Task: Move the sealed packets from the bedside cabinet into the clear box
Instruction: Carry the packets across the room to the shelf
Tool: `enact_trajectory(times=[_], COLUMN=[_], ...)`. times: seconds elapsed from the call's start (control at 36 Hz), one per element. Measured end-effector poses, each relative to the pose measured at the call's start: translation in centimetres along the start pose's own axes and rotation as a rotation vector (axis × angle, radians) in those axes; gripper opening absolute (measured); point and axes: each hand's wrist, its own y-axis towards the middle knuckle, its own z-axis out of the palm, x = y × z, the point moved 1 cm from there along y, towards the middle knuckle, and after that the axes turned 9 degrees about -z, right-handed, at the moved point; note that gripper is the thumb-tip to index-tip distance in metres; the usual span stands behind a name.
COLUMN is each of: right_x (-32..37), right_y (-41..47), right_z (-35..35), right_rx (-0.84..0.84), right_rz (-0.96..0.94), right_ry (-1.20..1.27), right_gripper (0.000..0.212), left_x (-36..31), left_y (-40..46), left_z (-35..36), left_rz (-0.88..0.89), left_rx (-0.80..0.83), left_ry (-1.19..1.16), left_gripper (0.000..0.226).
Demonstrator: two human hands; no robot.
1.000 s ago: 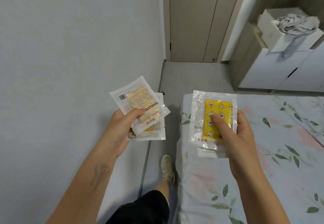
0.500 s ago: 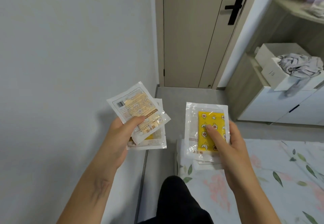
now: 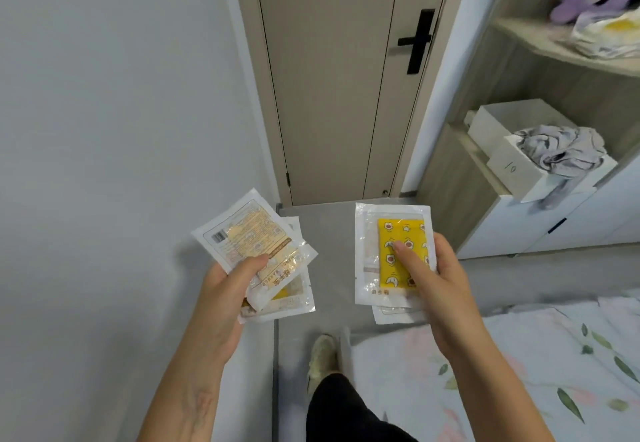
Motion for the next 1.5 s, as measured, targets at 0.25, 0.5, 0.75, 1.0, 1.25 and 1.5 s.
enact_trajectory(times=[0.25, 0.5, 0.75, 1.0, 1.25, 1.5], right_x=[2.9, 5.9, 6.2, 8.0, 11.1, 12.2], right_y=[19.1, 31.1, 40.0, 51.4, 60.5, 64.0], right_z=[4.9, 4.3, -0.5, -6.7, -13.9, -24.9], right_rx=[-0.087, -0.213, -0.427, -0.637, -0.826, -0.956], right_rz=[-0.086, -0.124, -0.124, -0.184, -0.214, -0.22], right_ry=[0.086, 0.056, 0.052, 0.035, -0.021, 0.021], right_gripper=[0.015, 0.014, 0.015, 0.014, 0.013, 0.02], left_x=[-11.1, -17.1, -20.2, -23.2, -24.9, -21.1], left_y=[16.6, 26.9, 35.5, 44.9, 49.5, 49.3], left_z=[9.1, 18.1, 29.1, 43.8, 59.4, 73.5], left_rz=[0.05, 0.006, -0.06, -0.067, -0.078, -0.135], left_rx=[0.118, 0.252, 0.424, 0.645, 0.899, 1.04], left_ry=[0.093, 0.119, 0.228, 0.349, 0.482, 0.572], left_gripper=[0.026, 0.028, 0.027, 0.029, 0.025, 0.022])
